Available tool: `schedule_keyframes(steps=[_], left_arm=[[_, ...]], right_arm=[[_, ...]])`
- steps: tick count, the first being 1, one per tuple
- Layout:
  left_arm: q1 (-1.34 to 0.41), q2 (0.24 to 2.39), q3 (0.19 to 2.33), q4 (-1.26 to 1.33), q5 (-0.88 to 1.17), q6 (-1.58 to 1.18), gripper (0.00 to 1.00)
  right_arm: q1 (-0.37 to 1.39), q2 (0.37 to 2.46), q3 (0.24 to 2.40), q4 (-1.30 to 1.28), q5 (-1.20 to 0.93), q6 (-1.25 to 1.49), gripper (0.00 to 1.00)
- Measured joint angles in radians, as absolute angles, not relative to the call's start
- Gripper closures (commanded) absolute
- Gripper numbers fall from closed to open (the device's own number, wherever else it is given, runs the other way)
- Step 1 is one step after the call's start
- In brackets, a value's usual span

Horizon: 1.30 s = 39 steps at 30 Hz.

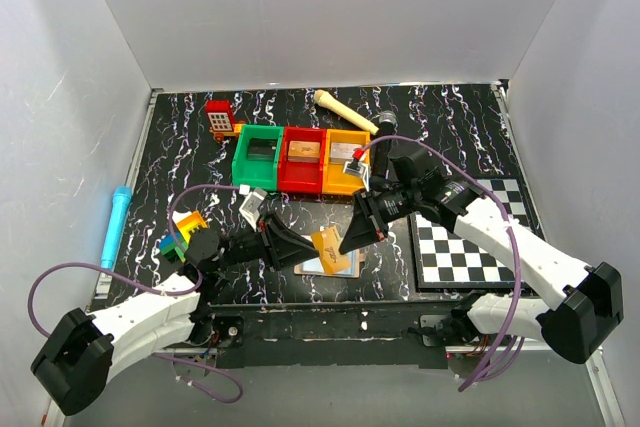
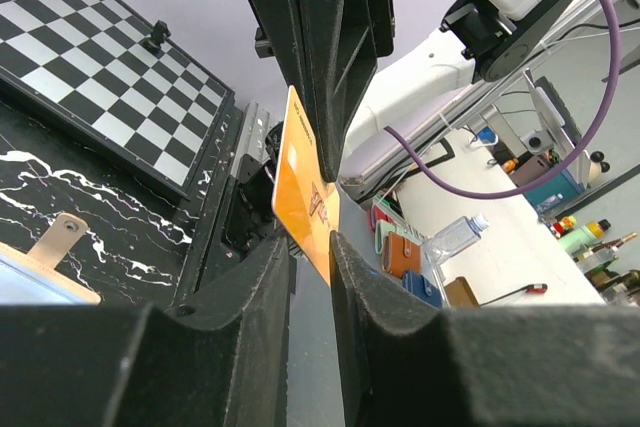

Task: Take the credit cards out of the card holder
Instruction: Place the credit card in the storage box.

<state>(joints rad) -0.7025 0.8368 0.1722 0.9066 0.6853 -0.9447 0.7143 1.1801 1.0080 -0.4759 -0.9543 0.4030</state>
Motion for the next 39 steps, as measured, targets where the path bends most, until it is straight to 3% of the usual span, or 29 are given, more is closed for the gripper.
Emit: schedule_keyframes(steps=[17,26,31,36,39], left_arm=[[-0.703,0.869,0.172,0.918,0.727,-0.943,0.81],[-0.702,0.878,0.172,0.955,0.749,-0.954,1.00],[-0.703,0.881,0.171,0.972,0.757,-0.962,1.00],[-0.703,0.865,0.160,0.971,0.738,-0.961,1.00],[-0.703,0.821,0.146,0.941,0.700,-0.948,1.00]], right_arm=[[0.738,1.198,1.035,-0.530,-0.972,0.359,0.99],[0.743,1.205,1.038,-0.530,-0.972,0.354,0.99],[0.743,1.205,1.038,-0.532,-0.972,0.340,0.99],[0.744,1.205,1.045,-0.537,-0.952,0.346,0.56],[0.746,1.205,1.057,-0.550,-0.925,0.346,0.45]])
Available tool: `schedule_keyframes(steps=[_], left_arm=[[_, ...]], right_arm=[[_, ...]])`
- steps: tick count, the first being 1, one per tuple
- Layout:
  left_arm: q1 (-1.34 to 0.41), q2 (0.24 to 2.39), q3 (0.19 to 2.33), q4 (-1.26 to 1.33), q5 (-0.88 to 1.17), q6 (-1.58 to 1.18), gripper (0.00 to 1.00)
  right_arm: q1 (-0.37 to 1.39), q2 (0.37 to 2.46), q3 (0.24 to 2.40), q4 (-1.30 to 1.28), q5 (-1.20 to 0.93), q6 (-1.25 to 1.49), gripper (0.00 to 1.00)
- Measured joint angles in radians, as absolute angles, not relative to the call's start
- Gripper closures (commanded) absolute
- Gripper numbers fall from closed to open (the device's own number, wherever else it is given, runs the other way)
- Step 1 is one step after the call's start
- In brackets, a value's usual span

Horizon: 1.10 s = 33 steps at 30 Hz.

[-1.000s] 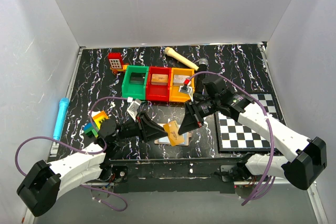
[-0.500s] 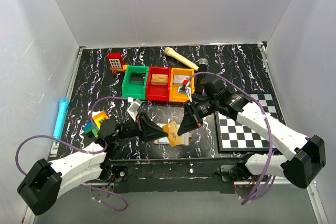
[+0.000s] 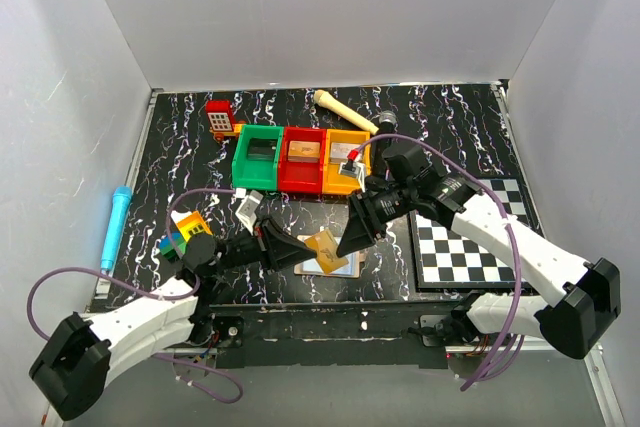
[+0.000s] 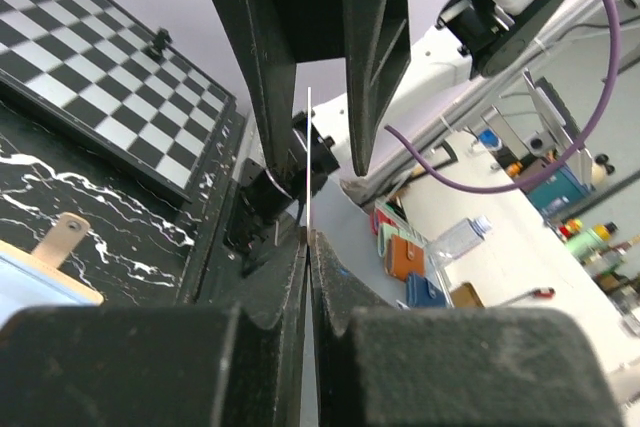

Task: Take the credit cards out of the card holder
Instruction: Place the credit card in the storage box.

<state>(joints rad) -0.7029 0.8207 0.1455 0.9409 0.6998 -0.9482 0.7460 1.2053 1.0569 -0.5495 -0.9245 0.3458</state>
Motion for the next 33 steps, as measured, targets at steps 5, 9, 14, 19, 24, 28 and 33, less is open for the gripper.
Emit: schedule_keyframes(steps=[5,9,14,19,24,28,33], left_arm=[[-0.701,0.710,0.141,0.819,0.597,-0.905,1.00],[-0.683,0.667,0.150,0.717,0.495,-0.879,1.00],[-0.635,0.713,0.215,0.605,0.304,-0.892,1.00],[-0.610,0.878,0.332,0.576,0.110,-0.963,1.00],[-0.609,1.082,0.495,0.552,-0.081,-1.048,1.00],[-0.607,1.194,0.588,0.510,-0.220,-1.134,1.00],[-0.597,1.334,0.684,0.463,-0.315,-1.250,1.00]], right_arm=[[0.733,1.203,1.106,-0.606,-0.844,0.335,0.32],[0.714,1.163,1.120,-0.642,-0.699,0.335,0.31],[0.707,1.022,1.107,-0.653,-0.490,0.347,0.32],[0.707,0.883,1.043,-0.622,-0.371,0.371,0.34],[0.707,0.837,0.960,-0.601,-0.305,0.398,0.35],[0.707,0.811,0.921,-0.595,-0.284,0.416,0.36],[0.707,0.758,0.915,-0.580,-0.266,0.418,0.36]])
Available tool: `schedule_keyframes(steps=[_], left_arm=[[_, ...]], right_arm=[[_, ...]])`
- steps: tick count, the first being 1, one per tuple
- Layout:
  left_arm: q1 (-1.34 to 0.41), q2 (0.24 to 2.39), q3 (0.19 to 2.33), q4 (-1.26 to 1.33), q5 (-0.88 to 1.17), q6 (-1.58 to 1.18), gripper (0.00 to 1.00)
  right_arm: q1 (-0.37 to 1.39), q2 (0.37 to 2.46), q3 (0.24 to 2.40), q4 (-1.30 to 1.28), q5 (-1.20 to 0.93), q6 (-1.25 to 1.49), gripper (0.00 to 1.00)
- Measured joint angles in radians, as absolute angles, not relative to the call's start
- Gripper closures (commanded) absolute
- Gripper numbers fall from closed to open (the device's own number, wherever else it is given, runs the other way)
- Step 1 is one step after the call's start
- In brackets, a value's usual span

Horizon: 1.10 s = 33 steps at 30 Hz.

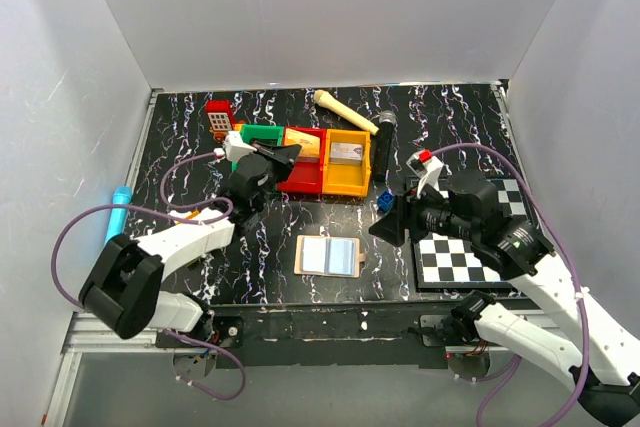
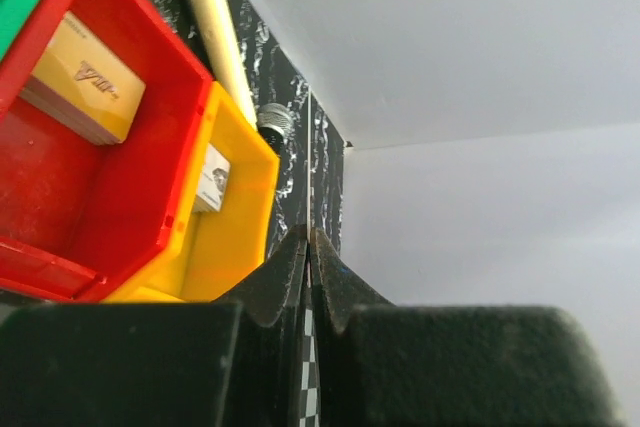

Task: Take the credit cards out of the card holder
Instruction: Place the credit card in the storage box.

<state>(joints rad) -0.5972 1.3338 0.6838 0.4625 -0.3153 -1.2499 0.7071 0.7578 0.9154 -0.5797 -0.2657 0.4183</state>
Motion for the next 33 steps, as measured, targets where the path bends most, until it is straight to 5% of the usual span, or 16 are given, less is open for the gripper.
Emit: schedule_keyframes(steps=[33], left_arm=[[-0.545,1.793,0.833,0.584,-0.374,-1.464,1.00]], right_arm=[[0.707,0.626,0.865,-0.634,-0.204,0.412,0.36]])
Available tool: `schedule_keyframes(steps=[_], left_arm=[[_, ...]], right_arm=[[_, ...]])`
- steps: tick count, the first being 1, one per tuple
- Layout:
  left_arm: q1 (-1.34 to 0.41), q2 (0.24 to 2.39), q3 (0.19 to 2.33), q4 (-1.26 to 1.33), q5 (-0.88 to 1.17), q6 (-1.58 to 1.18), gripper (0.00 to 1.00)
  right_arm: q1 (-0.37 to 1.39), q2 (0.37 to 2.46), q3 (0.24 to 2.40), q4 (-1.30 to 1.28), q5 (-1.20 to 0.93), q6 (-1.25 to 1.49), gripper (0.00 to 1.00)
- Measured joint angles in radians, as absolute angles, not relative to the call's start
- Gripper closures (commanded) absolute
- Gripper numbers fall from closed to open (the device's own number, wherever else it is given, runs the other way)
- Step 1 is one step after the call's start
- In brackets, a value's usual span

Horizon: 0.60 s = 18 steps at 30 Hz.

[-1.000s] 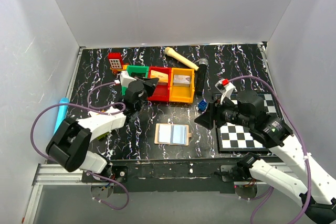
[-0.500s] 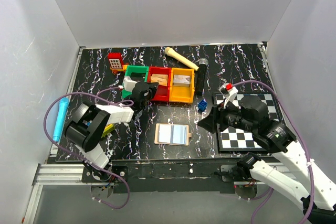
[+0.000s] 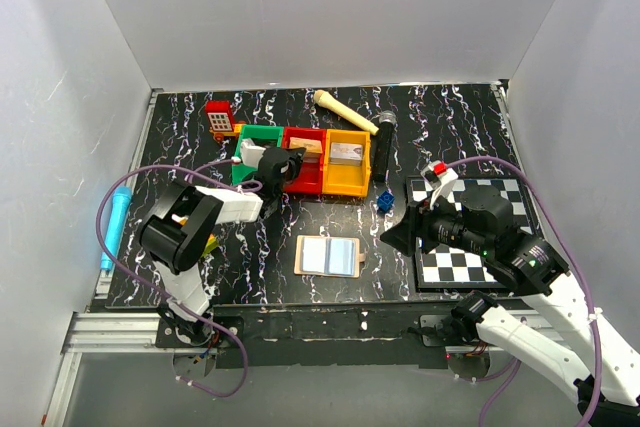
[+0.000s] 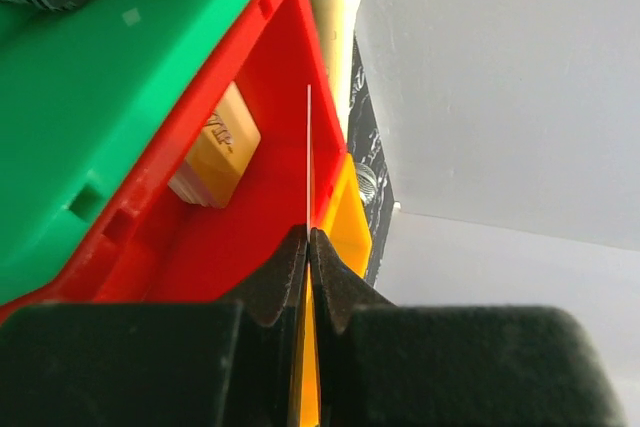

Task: Take the credit cards out of the card holder
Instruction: Place the credit card in the storage box.

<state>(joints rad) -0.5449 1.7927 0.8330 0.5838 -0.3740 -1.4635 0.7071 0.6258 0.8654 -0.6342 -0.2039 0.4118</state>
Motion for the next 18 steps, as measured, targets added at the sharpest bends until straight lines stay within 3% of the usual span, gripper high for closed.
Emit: schedule_keyframes(steps=[18], left_arm=[[-0.514,1.829,0.850,0.561,-0.371,-1.514,1.00]], right_arm=[[0.710,0.626,0.865,-0.649,-0.180,0.389,0.36]])
